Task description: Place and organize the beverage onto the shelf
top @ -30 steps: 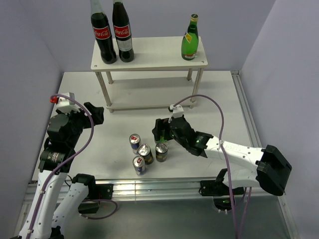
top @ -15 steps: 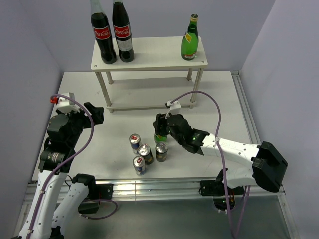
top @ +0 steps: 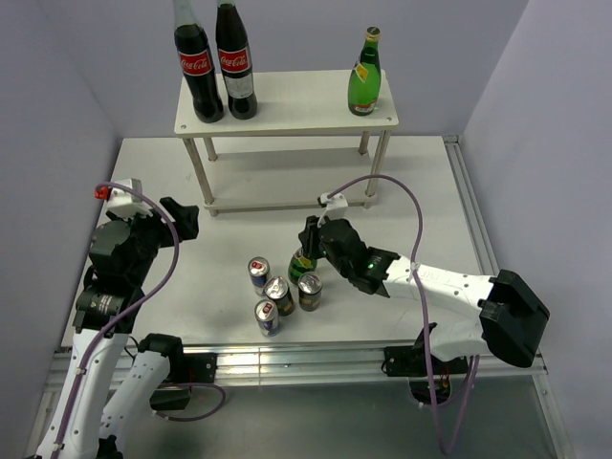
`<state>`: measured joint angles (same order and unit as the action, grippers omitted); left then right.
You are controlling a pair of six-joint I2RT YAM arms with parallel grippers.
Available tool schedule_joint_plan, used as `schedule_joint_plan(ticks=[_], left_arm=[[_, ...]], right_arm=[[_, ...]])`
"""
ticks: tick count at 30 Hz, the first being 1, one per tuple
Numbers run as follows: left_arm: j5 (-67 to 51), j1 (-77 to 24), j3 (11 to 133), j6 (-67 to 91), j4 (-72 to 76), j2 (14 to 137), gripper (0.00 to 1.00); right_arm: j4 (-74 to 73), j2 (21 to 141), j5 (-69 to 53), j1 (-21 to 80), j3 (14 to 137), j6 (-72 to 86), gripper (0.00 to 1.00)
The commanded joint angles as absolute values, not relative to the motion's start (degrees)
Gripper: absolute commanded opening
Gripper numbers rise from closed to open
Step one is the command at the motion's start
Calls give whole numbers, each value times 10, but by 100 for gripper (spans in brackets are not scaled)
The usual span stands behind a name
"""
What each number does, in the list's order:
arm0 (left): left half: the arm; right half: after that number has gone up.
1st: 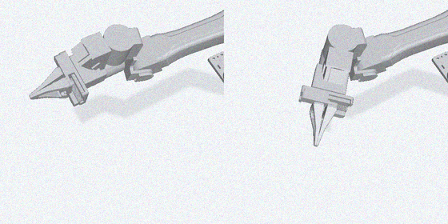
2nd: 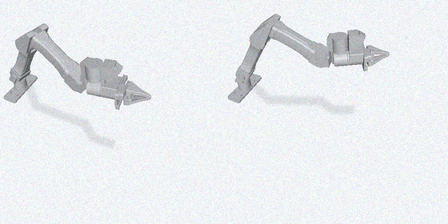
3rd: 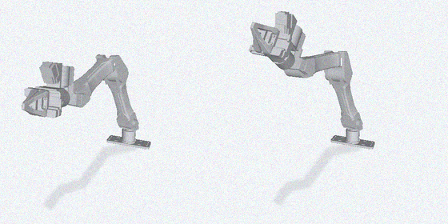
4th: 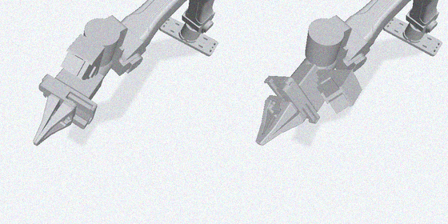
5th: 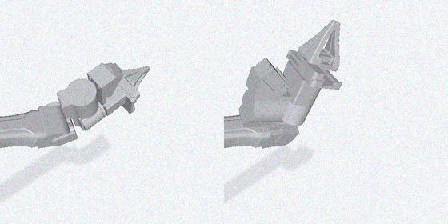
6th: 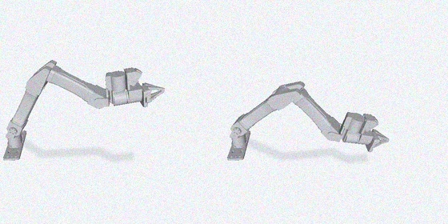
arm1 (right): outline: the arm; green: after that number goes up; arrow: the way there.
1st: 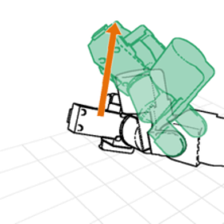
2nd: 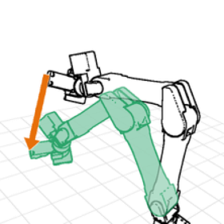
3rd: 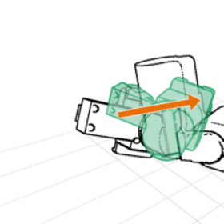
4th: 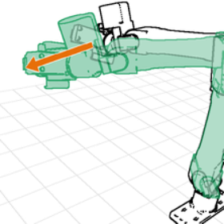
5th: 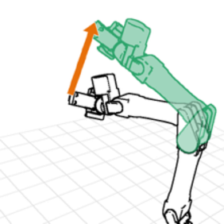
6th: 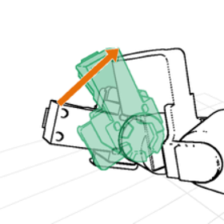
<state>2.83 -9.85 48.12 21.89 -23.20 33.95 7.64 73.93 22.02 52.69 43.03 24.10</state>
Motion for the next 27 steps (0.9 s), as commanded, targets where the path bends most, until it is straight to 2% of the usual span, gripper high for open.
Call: schedule_joint_plan(ticks=[1,2,8,14,27], left_arm=[[27,-99,483,211,-214,335,99],[26,-99,483,212,-214,332,99],[26,-99,482,212,-214,332,99],[26,-99,483,212,-215,330,99],[25,-99,483,211,-214,323,99]], right_arm=[[77,737,225,533,439,250,4],[75,737,225,533,441,250,0],[55,722,231,533,460,239,0],[4,699,263,533,542,196,0],[-98,757,342,521,868,23,0]])
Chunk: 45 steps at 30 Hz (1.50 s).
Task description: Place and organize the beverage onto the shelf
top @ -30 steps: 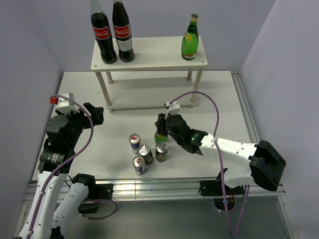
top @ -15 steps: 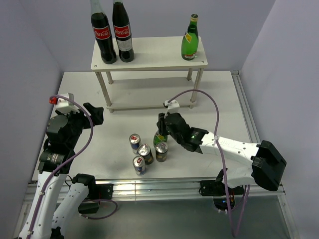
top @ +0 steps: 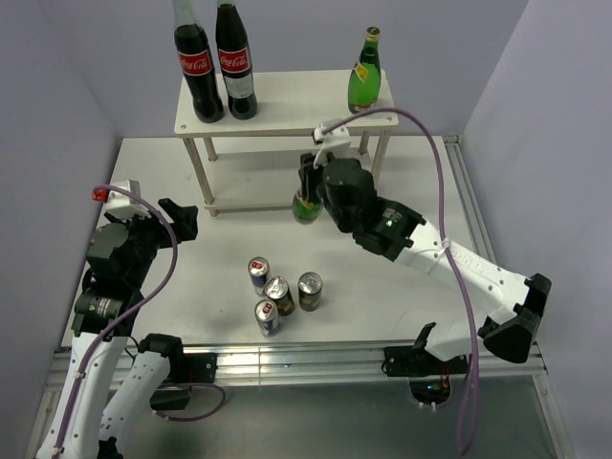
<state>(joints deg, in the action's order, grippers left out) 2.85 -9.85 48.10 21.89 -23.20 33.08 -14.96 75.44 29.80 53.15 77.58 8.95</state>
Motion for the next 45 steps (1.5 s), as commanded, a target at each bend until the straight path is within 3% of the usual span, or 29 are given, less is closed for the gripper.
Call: schedule_joint_plan(ticks=[1,11,19,45], left_arm=[[25,-99,483,211,-214,323,99],[18,-99,481,211,-211,323,99],[11,-99,480,212,-209,328,99],[8,-99,478,210,-207,333,99]], right_arm=[[-101,771,355,518,912,12,0],[-148,899,389,499,1205,-76,0],[-165,971,386,469,1350,-82,0],[-40,1097,337,362,1426,-69,0]])
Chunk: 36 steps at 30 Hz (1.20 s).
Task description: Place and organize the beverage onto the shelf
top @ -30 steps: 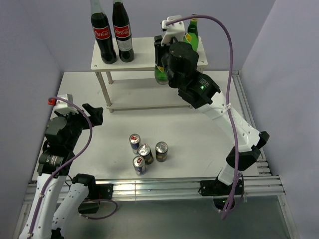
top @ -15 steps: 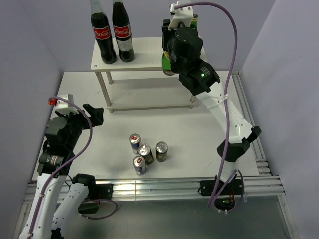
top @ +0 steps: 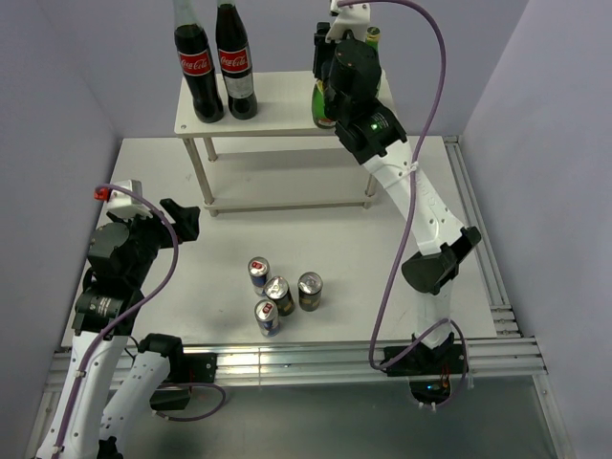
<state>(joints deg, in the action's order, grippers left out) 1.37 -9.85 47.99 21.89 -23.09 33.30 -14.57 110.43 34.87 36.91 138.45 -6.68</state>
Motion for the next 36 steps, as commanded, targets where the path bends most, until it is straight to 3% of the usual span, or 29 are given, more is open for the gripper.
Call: schedule_joint_plan(ticks=[1,36], left_arm=[[7,-99,479,211,-207,334,99],[6,-99,478,211,-207,330,99]], right_arm=[[-39,1101,336,361,1427,-69,0],[124,1176,373,360,1347,-168,0]])
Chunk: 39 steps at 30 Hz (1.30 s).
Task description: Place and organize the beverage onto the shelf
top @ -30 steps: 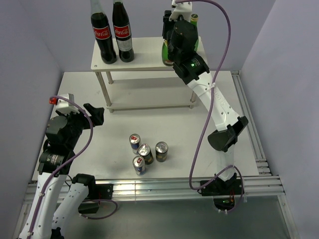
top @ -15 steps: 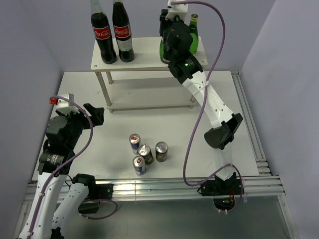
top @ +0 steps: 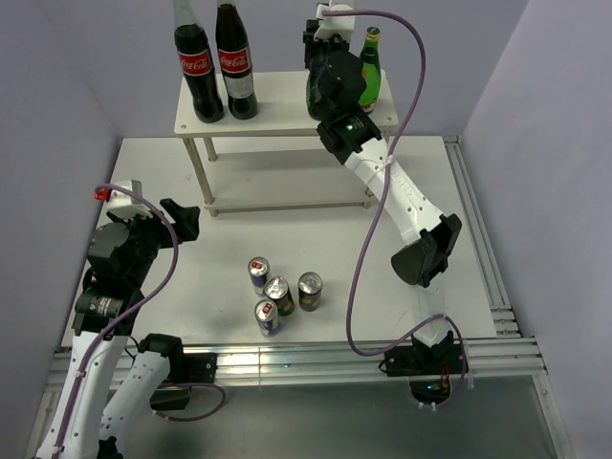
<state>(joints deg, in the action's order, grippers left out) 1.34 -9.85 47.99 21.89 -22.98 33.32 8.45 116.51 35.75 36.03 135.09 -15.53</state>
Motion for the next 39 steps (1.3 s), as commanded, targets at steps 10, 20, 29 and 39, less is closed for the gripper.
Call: schedule_joint_plan(ticks=[10,20,29,39], left_arm=[[6,-99,478,211,-207,329,99],[8,-99,478,210,-207,325,99],[7,-99,478,211,-207,324,99],[10,-99,478,211,-207,321,99]], right_arm=[[140,1180,386,360,1329,-176,44],[151,1172,397,366,1311,-186,100],[151,1144,407,379,1276,-191,100],[163,1114,439,392,1233,-201,100]])
